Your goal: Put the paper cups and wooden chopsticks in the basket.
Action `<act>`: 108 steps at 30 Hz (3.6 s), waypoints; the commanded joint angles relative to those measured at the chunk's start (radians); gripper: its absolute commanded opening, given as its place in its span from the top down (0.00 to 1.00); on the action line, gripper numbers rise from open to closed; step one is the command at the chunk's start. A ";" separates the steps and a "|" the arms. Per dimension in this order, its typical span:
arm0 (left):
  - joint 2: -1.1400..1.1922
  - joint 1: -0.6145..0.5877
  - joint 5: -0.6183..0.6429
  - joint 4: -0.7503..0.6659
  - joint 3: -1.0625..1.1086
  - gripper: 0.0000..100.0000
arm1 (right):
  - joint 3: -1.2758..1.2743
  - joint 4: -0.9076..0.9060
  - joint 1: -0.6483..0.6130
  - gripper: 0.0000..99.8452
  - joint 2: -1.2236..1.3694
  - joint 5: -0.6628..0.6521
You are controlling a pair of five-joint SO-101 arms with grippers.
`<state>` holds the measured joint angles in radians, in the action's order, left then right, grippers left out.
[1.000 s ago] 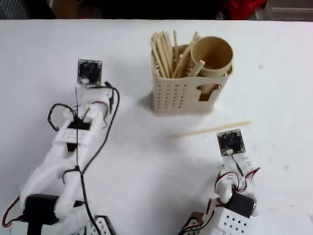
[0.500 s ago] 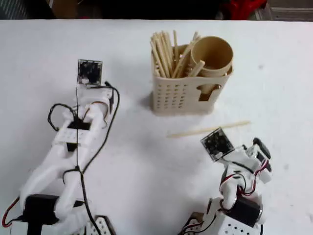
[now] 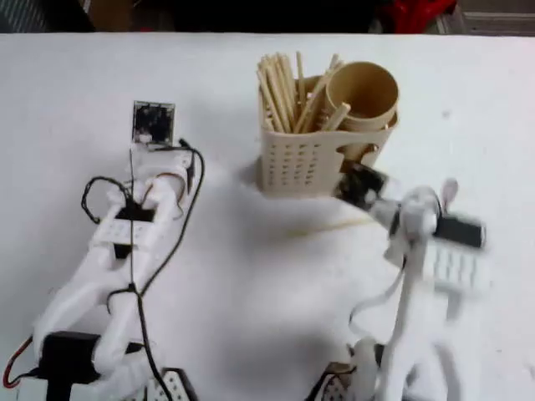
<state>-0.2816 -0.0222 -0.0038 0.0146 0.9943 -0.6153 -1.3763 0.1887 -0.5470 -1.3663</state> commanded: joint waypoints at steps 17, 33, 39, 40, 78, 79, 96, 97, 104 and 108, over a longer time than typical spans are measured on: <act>-0.041 0.001 0.000 -0.031 -0.005 0.92 | 0.080 0.401 -0.165 0.77 0.559 -0.199; -0.041 0.004 0.000 -0.031 -0.005 0.92 | 0.081 0.456 -0.193 0.97 0.714 -0.184; -0.041 0.001 0.000 -0.031 -0.005 0.92 | 0.074 0.420 -0.114 0.98 0.693 -0.061; -0.041 0.001 0.000 -0.031 -0.005 0.92 | 0.061 0.414 -0.101 0.98 0.680 -0.049; -0.041 -0.002 0.000 -0.026 -0.005 0.92 | 0.540 0.113 -0.292 0.98 -0.199 1.148; -0.041 -0.004 0.000 -0.026 -0.005 0.92 | 0.532 0.114 -0.272 0.98 -0.193 1.146; -0.041 -0.002 0.000 -0.026 -0.005 0.92 | 0.373 0.185 -0.223 0.98 -0.202 1.091; -0.041 -0.002 0.000 -0.026 -0.005 0.92 | 0.373 0.185 -0.223 0.98 -0.202 1.091; -0.041 -0.002 0.000 -0.026 -0.005 0.92 | 0.368 0.180 -0.222 0.98 -0.202 1.091; -0.041 -0.002 0.000 -0.026 -0.005 0.92 | 0.361 0.160 -0.222 0.98 -0.202 1.089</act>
<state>-0.2816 -0.0222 -0.0038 0.0084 0.9943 -0.2547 -1.2106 -0.0430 -0.7419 -0.2647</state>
